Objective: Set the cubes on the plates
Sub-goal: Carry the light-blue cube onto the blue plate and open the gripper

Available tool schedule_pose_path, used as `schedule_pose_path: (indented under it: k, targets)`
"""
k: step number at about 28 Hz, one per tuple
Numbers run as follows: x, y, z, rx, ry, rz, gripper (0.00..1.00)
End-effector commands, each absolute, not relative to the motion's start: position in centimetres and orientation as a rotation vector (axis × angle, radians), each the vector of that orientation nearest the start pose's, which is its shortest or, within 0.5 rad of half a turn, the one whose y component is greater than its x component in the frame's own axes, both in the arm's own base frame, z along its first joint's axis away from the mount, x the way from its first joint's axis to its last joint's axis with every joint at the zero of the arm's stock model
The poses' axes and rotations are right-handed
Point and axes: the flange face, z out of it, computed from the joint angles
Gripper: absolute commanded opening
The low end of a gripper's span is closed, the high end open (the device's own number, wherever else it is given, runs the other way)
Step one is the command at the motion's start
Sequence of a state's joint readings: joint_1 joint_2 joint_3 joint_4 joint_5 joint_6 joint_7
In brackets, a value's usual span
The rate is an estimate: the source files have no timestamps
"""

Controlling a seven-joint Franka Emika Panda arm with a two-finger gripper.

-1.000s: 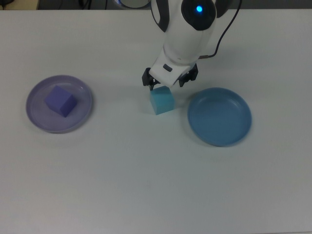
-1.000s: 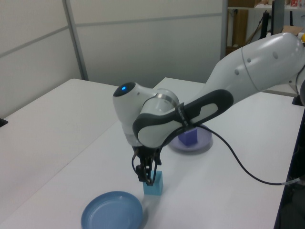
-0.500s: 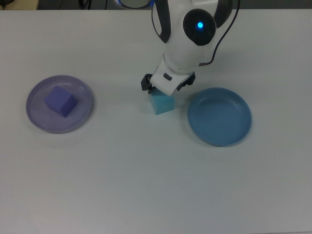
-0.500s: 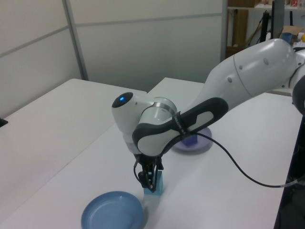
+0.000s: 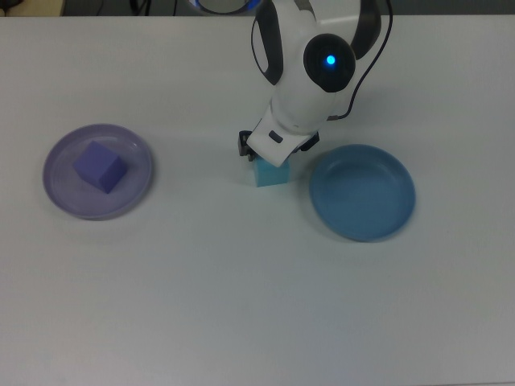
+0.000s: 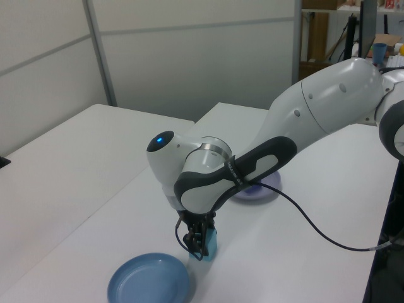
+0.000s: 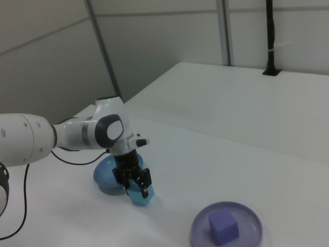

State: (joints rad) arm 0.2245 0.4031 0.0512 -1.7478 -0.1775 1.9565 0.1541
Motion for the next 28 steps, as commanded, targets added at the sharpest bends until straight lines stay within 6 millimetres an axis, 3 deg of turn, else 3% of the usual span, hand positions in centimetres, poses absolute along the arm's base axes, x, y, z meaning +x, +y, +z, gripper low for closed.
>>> schedule_pose_path:
  k: [1, 4, 8, 13, 22, 28]
  targets:
    - [61.0, 16.1, 36.1, -3.308, -0.271, 0.158, 0.0]
    - [61.0, 15.6, 37.4, -3.302, -0.24, 0.133, 0.0]
    - [60.7, 15.8, 40.7, -3.271, -0.175, 0.06, 0.0]
    - [60.5, 17.9, 42.1, -3.236, -0.101, 0.027, 0.0]
    - [60.4, 26.1, 38.9, -3.228, 0.041, 0.034, 0.0]
    - [59.5, 28.8, 36.4, -3.248, 0.034, 0.075, 0.0]
